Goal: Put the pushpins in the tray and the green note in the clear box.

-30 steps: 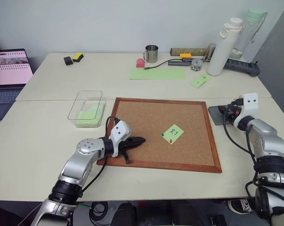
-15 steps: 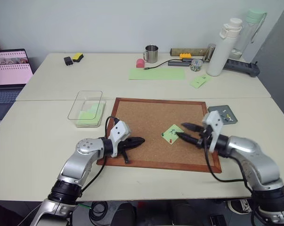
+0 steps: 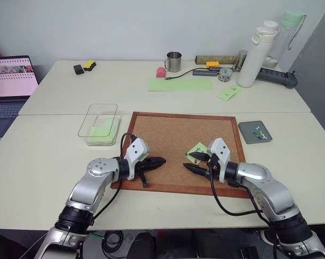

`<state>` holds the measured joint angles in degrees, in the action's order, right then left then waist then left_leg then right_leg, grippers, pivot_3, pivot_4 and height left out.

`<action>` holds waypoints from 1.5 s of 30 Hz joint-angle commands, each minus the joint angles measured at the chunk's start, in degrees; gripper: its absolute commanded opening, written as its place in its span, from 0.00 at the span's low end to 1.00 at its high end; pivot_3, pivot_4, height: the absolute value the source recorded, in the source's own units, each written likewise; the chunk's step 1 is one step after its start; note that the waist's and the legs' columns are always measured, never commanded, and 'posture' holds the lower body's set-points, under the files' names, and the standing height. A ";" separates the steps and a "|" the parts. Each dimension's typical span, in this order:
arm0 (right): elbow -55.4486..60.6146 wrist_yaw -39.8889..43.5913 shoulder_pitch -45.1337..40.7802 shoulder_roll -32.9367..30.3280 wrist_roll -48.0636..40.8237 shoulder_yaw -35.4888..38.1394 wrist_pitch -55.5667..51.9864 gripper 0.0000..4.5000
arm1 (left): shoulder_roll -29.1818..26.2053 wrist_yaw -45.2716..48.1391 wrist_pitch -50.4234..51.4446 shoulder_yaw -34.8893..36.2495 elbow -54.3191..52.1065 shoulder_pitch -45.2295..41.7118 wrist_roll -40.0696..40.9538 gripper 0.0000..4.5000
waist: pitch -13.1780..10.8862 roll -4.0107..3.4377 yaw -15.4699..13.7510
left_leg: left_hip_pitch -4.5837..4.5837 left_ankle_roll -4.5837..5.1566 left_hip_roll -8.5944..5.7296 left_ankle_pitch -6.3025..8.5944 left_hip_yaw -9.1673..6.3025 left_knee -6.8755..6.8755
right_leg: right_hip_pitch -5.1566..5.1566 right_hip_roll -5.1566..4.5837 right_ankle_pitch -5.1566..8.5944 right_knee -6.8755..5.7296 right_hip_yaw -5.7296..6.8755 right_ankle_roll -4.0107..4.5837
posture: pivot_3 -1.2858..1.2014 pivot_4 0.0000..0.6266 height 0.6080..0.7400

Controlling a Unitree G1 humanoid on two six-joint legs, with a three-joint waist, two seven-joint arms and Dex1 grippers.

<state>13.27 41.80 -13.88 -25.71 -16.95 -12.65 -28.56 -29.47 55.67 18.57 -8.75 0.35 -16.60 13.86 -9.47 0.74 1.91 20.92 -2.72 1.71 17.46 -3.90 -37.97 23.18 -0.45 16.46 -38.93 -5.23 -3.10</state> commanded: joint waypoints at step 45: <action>6.31 -4.36 -2.43 0.36 -6.42 12.90 -2.73 0.01 | -0.13 0.01 0.61 -0.73 0.13 0.17 -0.59 0.00 | -0.01 0.00 -0.01 | 0.03 0.00 0.00 0.00 -0.07 0.00 | 0.00 0.00 0.00 0.00 0.06 0.00 | 0.52 0.24 1.00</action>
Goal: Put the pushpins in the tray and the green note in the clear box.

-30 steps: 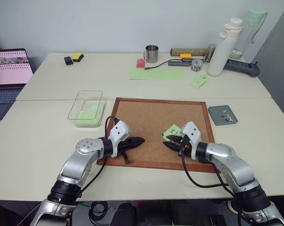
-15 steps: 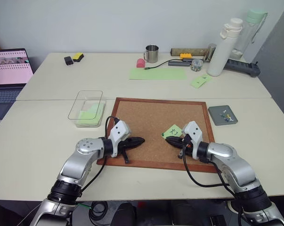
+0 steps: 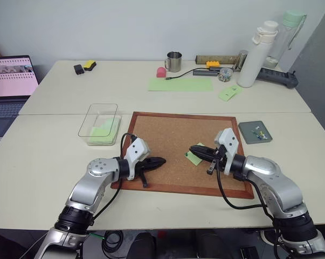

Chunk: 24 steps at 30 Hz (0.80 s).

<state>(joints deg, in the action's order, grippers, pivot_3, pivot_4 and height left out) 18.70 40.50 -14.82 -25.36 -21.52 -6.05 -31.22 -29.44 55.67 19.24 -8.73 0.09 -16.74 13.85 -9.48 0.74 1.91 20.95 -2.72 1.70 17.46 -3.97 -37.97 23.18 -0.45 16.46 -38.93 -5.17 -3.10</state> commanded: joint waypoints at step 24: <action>-43.56 -9.58 -18.36 -9.19 7.84 18.27 10.26 0.11 | -0.74 -0.11 -0.34 -0.21 0.61 0.77 -0.43 0.00 | 0.00 -0.02 -0.05 | -0.03 0.00 -0.01 0.00 0.25 0.00 | 0.00 -0.06 0.00 -0.02 -0.17 0.00 | 0.52 0.24 1.00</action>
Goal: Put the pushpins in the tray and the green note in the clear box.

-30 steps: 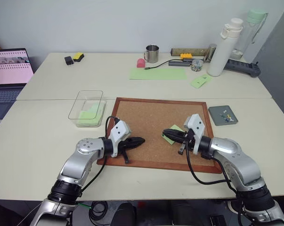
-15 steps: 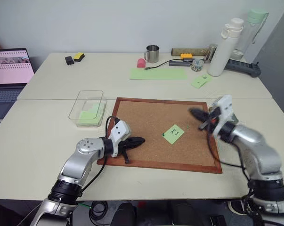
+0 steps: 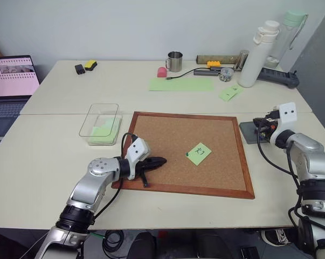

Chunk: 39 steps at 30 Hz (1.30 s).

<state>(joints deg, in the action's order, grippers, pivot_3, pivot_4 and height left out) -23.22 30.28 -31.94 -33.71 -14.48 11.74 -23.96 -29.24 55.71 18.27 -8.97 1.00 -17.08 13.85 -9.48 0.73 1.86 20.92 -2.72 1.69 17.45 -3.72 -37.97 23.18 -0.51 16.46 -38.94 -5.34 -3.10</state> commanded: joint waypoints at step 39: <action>-12.04 2.29 -0.84 -3.09 7.75 -2.30 15.12 0.99 | -1.03 -0.53 1.22 0.01 -1.40 1.51 -0.22 0.00 | 0.00 0.00 0.22 | -0.02 0.00 0.01 0.00 0.06 0.01 | 0.01 0.02 0.00 0.01 -0.06 0.00 | 0.52 0.24 1.00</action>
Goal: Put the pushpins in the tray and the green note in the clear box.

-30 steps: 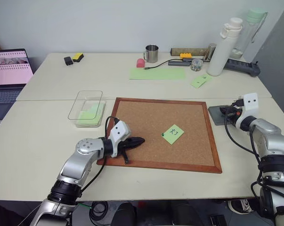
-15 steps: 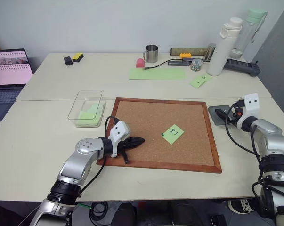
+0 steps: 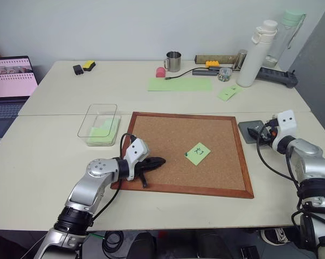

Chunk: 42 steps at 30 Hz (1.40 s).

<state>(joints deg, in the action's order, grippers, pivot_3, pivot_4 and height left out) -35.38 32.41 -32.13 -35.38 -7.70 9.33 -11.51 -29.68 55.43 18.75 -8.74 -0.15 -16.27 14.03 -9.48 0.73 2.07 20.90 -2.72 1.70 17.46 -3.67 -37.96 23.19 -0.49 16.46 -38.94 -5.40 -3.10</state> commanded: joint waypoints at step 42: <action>35.87 9.46 9.87 16.44 -3.97 -24.22 -11.87 0.63 | -0.83 -2.75 2.49 0.04 -3.69 3.19 -0.11 0.00 | -0.01 -0.02 -0.08 | 0.02 0.00 0.01 0.00 -0.22 0.00 | 0.00 0.02 0.00 0.00 0.16 0.00 | 0.52 0.24 1.00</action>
<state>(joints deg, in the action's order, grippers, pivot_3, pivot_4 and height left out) 0.31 41.23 -21.84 -19.46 -12.02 -14.59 -24.14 -29.93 52.99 20.19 -8.42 -2.95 -14.22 14.20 -9.49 0.70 1.99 20.92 -2.72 1.71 17.46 -3.89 -37.96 23.19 -0.47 16.46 -38.93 -5.24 -3.10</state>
